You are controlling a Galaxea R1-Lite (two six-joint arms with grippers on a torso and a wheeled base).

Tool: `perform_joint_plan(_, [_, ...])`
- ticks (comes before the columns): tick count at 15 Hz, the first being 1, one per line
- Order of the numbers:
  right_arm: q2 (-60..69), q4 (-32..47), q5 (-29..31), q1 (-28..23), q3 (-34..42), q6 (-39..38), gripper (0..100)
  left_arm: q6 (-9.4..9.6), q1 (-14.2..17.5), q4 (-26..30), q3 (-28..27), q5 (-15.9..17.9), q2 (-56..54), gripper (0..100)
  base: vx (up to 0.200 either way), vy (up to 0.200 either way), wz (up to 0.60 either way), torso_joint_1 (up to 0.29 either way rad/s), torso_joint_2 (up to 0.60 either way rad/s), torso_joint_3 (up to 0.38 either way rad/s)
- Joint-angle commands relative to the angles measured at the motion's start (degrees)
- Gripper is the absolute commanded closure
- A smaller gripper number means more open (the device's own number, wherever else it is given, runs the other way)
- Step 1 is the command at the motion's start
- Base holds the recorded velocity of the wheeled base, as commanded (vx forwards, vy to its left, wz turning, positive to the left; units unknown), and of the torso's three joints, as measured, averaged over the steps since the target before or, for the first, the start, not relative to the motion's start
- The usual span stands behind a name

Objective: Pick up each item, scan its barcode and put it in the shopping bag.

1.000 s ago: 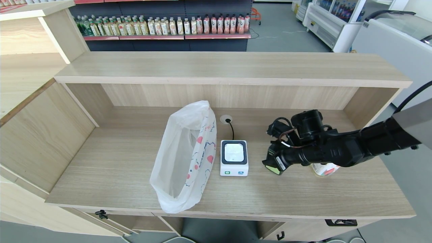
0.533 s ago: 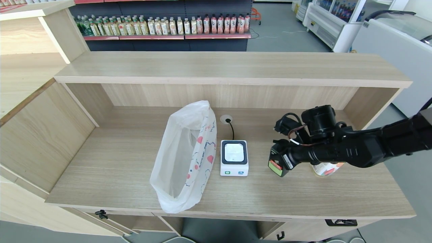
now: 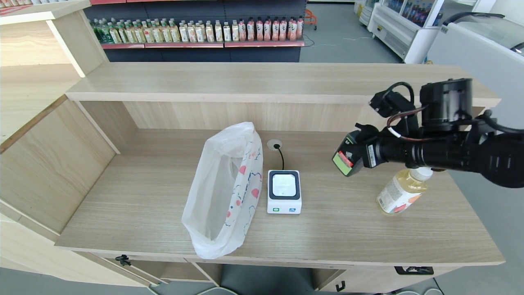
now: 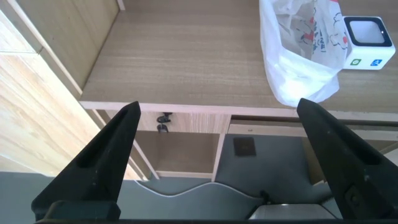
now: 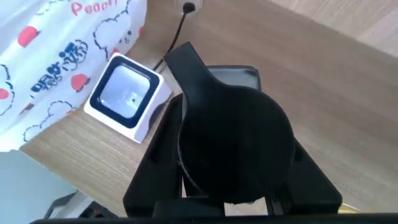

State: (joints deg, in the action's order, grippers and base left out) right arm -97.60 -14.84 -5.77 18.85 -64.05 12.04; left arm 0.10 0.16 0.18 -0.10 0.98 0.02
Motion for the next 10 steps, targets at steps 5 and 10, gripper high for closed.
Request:
perform_joint_plan(5, [12.7, -17.51, -0.47, 3.13, 19.75, 25.92, 100, -0.01, 0.02, -0.01, 0.01, -0.01, -0.02, 0, 0.0, 0.0, 0.0, 0.0, 0.0, 0.0])
perform_joint_plan(10, [11.38, -16.01, -21.92, 4.0, 21.33, 59.5, 100, -0.01, 0.02, -0.01, 0.01, -0.01, -0.02, 0, 0.0, 0.0, 0.0, 0.0, 0.0, 0.0])
